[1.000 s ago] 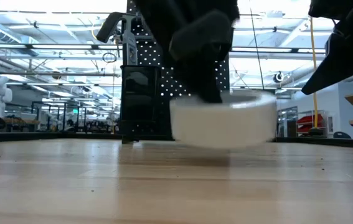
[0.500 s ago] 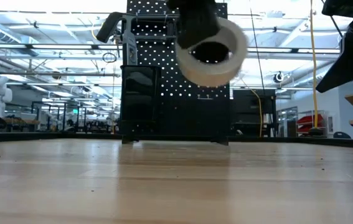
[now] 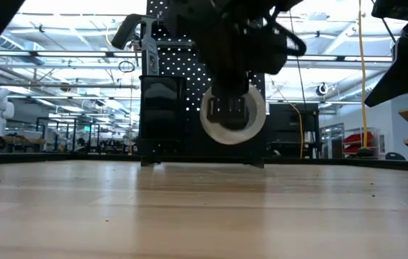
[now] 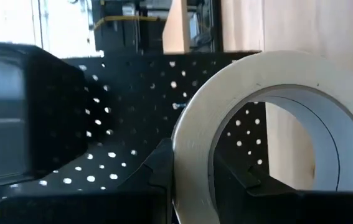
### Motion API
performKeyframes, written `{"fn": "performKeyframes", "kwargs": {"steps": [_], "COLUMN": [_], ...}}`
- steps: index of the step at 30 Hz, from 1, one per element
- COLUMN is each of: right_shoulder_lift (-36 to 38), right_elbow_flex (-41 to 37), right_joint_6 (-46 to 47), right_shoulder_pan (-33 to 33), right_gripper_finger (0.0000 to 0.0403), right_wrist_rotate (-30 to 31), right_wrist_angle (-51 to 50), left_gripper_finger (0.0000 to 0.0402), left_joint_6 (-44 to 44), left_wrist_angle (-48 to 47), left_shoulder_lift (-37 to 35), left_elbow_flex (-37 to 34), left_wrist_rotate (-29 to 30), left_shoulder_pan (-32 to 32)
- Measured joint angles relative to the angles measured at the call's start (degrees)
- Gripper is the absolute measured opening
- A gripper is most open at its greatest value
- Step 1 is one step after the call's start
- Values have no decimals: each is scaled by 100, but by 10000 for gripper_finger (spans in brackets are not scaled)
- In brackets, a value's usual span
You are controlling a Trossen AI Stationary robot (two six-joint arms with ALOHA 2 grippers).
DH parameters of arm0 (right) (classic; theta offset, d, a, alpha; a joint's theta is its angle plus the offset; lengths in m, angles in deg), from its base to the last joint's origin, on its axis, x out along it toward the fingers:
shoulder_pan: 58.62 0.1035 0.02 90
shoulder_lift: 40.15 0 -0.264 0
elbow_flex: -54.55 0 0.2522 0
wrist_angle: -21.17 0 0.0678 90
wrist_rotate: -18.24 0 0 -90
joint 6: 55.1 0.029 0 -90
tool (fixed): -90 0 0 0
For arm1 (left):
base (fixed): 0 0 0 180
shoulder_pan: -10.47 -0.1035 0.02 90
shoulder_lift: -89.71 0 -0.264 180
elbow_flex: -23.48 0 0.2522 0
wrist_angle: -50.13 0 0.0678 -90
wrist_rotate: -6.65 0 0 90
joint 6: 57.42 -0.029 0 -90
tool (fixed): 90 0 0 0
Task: Hang tools onto peg board
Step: Hang the white tape on the peg board
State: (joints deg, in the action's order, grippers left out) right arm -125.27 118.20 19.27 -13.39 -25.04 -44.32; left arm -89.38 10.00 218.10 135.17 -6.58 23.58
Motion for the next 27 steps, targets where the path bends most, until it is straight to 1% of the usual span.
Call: {"fn": "performKeyframes", "kwargs": {"steps": [5,8,10,14,17,19,22,23,25,27], "right_shoulder_lift": [0,0,0,0,0,-2,-2,-2,-2,-2], "right_elbow_flex": [0,0,0,0,0,0,0,0,0,0], "right_joint_6": [-24,-24,-24,-22,-22,-15,-5,-4,-4,-4], "right_shoulder_pan": [0,0,0,0,0,11,39,52,63,63], "right_gripper_finger": [0,0,0,0,0,0,0,0,0,0], "right_wrist_rotate": [-1,-1,-2,-26,-26,-27,-28,-27,8,109], "right_wrist_angle": [-6,-49,-54,-52,-52,-50,-46,-44,-15,0], "left_gripper_finger": [69,69,69,69,69,69,69,69,69,69], "left_joint_6": [-70,-436,-877,-2088,-2656,-2913,-2851,-2820,-2794,-2839], "left_wrist_angle": [558,990,1392,2471,3029,3220,3220,3265,3489,3862], "left_shoulder_lift": [-13,-39,-43,-47,-48,-73,-268,-357,-507,-666], "left_elbow_flex": [0,0,-36,-292,-475,-660,-1065,-1226,-1564,-1919], "left_wrist_rotate": [-77,-515,-663,-767,-775,-680,-590,-467,-221,-204], "left_shoulder_pan": [-295,-377,-381,-245,-83,38,164,182,153,75]}}
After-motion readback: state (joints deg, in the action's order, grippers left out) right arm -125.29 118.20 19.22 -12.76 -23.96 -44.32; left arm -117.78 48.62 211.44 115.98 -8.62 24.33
